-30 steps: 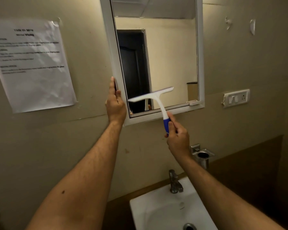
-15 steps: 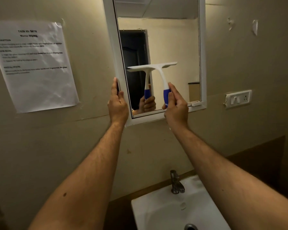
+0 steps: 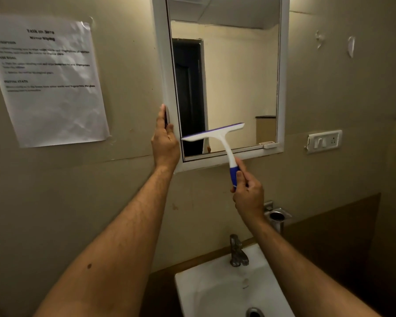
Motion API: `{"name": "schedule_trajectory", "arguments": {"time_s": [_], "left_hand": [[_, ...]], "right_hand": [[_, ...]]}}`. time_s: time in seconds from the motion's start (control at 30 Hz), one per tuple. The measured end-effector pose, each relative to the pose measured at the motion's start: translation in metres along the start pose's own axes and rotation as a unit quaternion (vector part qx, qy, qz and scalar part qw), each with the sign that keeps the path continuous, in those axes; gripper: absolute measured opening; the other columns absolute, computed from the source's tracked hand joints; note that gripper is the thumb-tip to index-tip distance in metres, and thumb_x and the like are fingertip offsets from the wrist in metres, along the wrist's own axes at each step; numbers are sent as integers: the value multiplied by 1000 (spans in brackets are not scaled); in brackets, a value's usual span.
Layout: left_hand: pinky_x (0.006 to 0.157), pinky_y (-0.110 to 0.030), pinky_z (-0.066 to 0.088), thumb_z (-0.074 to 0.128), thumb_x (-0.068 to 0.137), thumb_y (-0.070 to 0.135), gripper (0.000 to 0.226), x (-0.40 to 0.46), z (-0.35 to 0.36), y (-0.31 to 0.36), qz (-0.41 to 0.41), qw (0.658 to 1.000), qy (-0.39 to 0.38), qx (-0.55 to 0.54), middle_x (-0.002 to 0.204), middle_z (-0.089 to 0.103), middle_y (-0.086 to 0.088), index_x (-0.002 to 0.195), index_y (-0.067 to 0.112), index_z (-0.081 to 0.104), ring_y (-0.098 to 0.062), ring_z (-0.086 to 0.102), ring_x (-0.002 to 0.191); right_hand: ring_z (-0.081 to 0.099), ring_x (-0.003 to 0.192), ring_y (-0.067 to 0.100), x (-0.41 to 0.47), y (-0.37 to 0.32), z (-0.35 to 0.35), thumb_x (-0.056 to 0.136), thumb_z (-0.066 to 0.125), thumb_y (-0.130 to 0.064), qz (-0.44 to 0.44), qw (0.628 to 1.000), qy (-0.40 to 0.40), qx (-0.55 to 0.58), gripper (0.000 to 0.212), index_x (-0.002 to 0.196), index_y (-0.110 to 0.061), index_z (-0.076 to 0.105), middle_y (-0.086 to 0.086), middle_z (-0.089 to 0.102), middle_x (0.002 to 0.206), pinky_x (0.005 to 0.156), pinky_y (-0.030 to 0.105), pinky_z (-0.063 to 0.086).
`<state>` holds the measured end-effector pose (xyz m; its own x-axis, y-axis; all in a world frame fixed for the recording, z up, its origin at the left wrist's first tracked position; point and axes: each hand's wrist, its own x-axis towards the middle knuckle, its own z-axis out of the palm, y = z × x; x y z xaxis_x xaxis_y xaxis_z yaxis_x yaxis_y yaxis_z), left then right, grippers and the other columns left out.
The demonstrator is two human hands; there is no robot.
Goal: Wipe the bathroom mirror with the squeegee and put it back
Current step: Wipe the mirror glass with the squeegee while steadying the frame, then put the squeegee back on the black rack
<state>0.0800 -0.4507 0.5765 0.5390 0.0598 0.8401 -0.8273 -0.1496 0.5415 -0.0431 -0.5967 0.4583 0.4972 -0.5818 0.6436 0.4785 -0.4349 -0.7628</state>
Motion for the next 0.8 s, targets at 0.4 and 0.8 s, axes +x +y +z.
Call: {"name": "schedule_trajectory", "arguments": {"time_s": [0.4,0.8], "left_hand": [[90,15,20,38,106,14,50,-11,-6,-5,-28,1000,-12,-4,155,43,5,155,21,31,6,38,125],[113,-17,32,37,106,17,49,-10,-20,-16,-16,996,-74,-48,156,41,4,155,22,32,-11,45,138]], "right_hand": [[57,70,12,-39,6,-10,97,45,-37,71,997,-3,-20,32,122,-57,49,0,62,108,51,15,47],[56,69,10,-59,-32,9,95,48,-40,136,989,61,-18,38,133,-43,49,13,63,106,47,16,44]]}}
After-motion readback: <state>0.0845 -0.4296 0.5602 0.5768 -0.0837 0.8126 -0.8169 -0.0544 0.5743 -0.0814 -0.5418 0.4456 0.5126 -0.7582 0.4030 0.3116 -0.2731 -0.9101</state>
